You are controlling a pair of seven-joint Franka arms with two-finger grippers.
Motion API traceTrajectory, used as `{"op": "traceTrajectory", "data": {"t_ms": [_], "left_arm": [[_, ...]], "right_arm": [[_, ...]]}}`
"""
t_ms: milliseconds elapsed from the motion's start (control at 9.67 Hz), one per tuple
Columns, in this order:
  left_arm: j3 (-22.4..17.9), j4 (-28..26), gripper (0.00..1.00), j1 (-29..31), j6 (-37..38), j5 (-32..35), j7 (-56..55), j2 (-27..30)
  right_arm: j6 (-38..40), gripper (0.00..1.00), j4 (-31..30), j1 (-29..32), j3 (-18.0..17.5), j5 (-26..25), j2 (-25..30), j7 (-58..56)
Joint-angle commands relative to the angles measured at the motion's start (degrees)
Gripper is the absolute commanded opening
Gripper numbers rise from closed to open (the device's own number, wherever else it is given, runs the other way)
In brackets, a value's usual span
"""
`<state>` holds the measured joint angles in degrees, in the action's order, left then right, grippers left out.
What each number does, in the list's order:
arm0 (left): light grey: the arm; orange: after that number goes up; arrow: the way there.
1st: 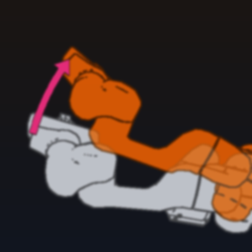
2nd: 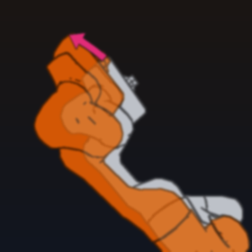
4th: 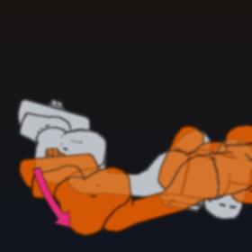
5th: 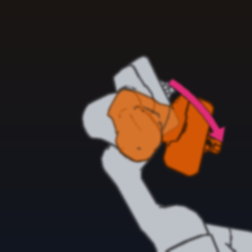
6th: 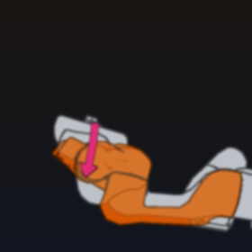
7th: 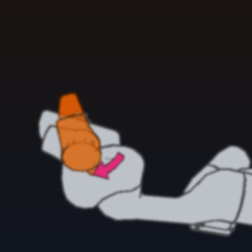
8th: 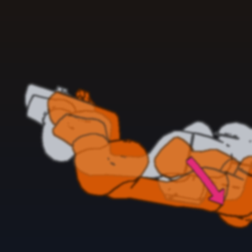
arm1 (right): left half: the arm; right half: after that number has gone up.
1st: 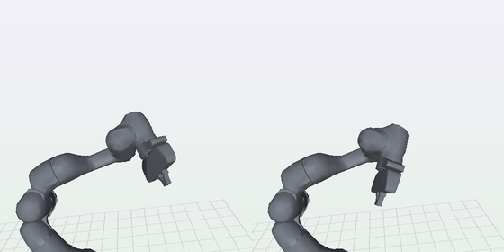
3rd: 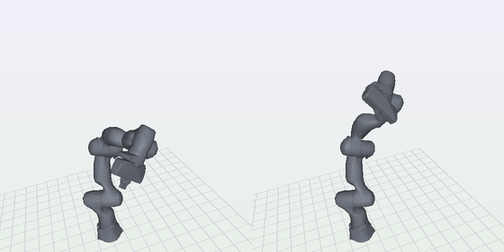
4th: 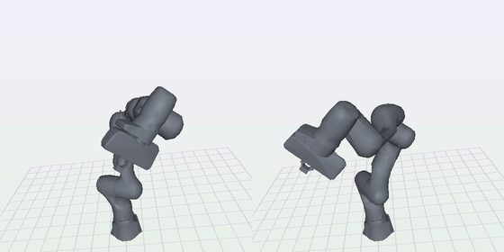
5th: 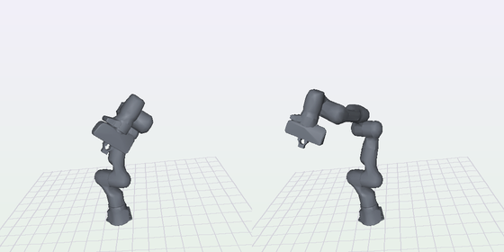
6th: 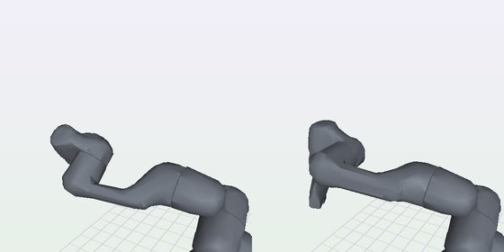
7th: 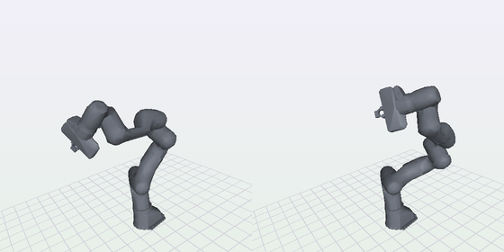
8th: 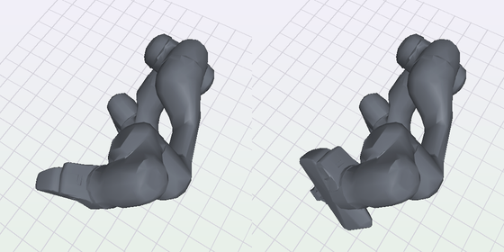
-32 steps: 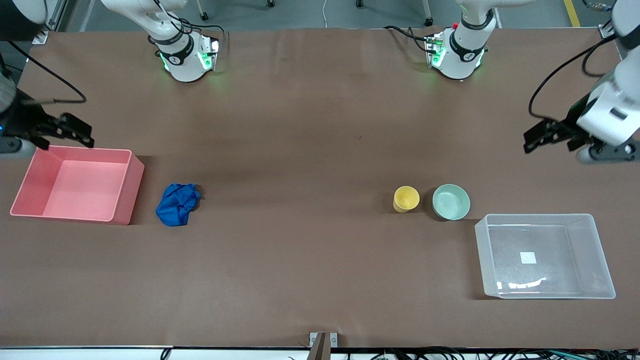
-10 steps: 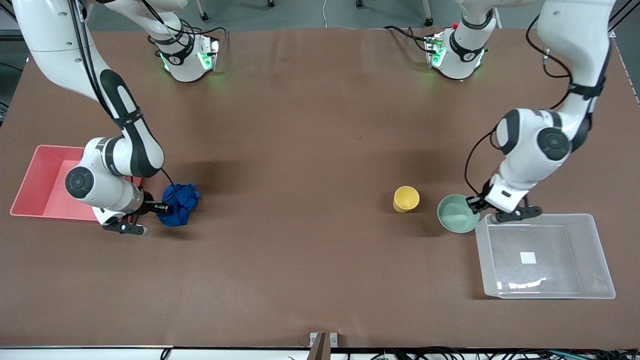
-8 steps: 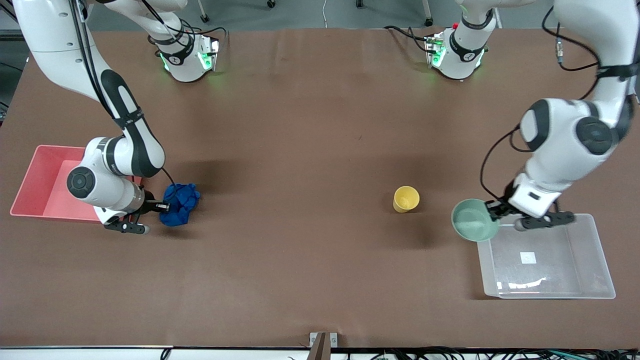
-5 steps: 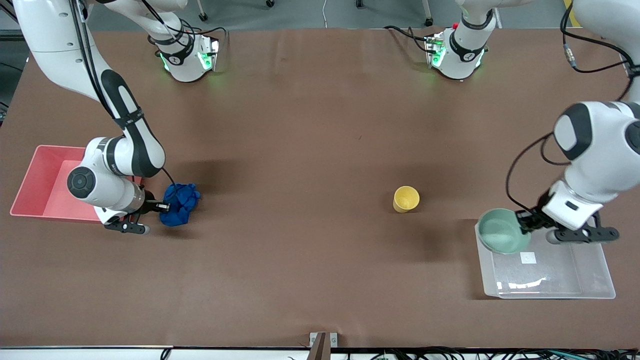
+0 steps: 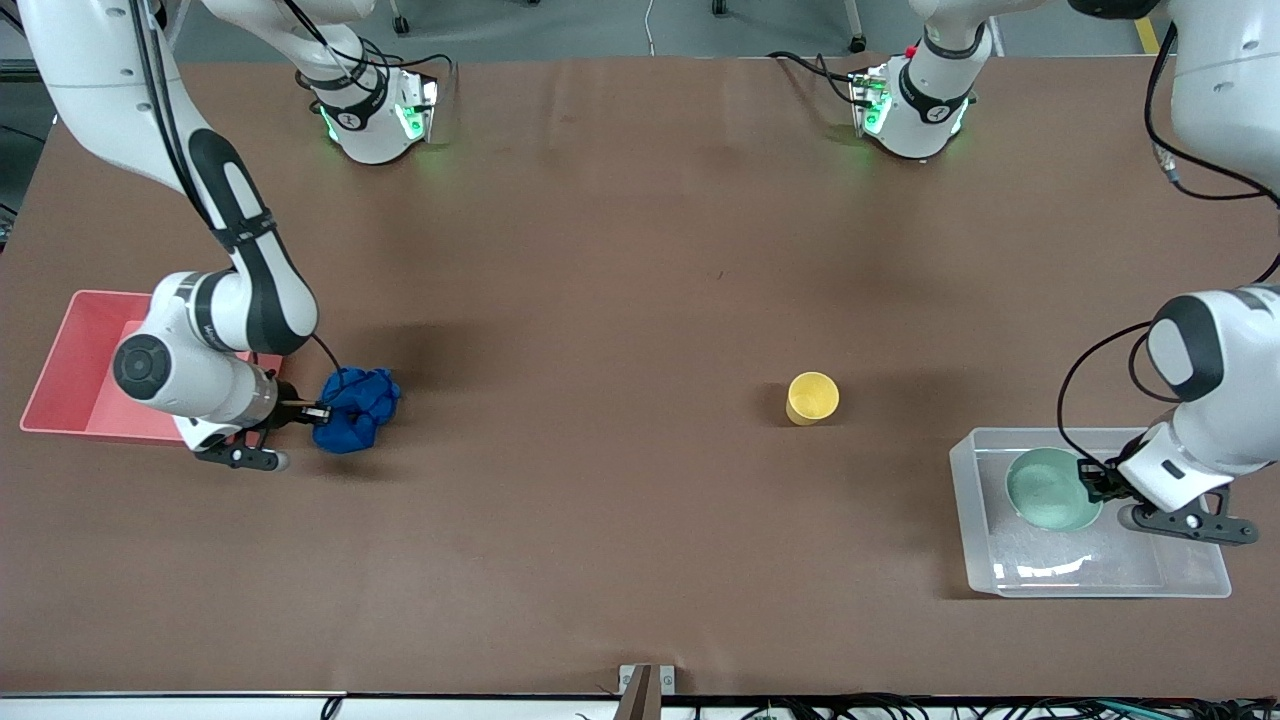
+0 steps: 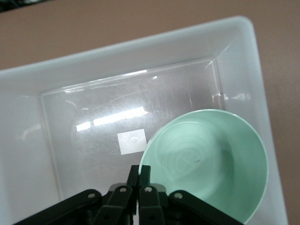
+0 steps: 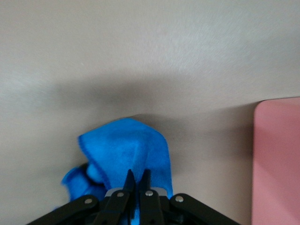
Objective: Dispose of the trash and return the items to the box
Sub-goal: 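Lift the cloth into the pink bin while the left gripper lowers the bowl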
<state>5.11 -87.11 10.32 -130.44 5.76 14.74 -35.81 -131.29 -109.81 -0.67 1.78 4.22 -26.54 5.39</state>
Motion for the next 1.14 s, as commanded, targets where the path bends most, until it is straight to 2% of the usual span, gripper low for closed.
{"op": "traceTrajectory", "data": {"t_ms": [0, 207, 414, 517, 621, 724, 931, 1034], "left_arm": [[0.25, 1.33, 0.00, 1.71, 0.45, 1.26, 1.08, -4.34], [0.34, 1.33, 0.00, 2.51, 0.10, 1.09, 1.69, -6.71], [0.42, 1.33, 0.02, 2.51, -0.51, 0.48, 1.08, -8.39], [0.42, 1.50, 0.09, 2.51, -0.95, 0.48, 1.16, -9.09], [0.34, 1.85, 0.44, 2.51, -1.39, 0.56, 1.60, -9.27], [0.68, 1.85, 0.99, 3.04, -1.48, 0.39, 1.43, -8.49], [1.65, 1.77, 1.00, 2.52, 1.13, 0.04, 0.91, -2.98], [3.39, 1.77, 1.00, 2.25, 4.98, -0.14, -1.27, 0.10]], "right_arm": [[8.28, 0.06, 2.74, 1.72, -0.20, 0.18, 5.69, -0.21], [14.72, 0.05, 6.52, 3.03, -0.20, 0.09, 8.77, -0.65], [18.85, 0.04, 6.89, 5.05, -0.20, 0.09, 13.25, -4.58], [20.88, 0.04, 6.80, 6.89, -0.20, 0.09, 14.92, -6.95], [22.11, 0.04, 6.54, 8.82, -0.20, 0.09, 15.98, -9.67], [22.21, 0.04, 6.10, 11.19, -0.29, 0.09, 16.43, -12.92], [21.69, 0.04, 5.66, 14.98, -0.20, 0.09, 15.91, -16.98], [21.08, 0.04, 5.57, 17.00, -0.29, 0.09, 15.82, -18.65]]}}
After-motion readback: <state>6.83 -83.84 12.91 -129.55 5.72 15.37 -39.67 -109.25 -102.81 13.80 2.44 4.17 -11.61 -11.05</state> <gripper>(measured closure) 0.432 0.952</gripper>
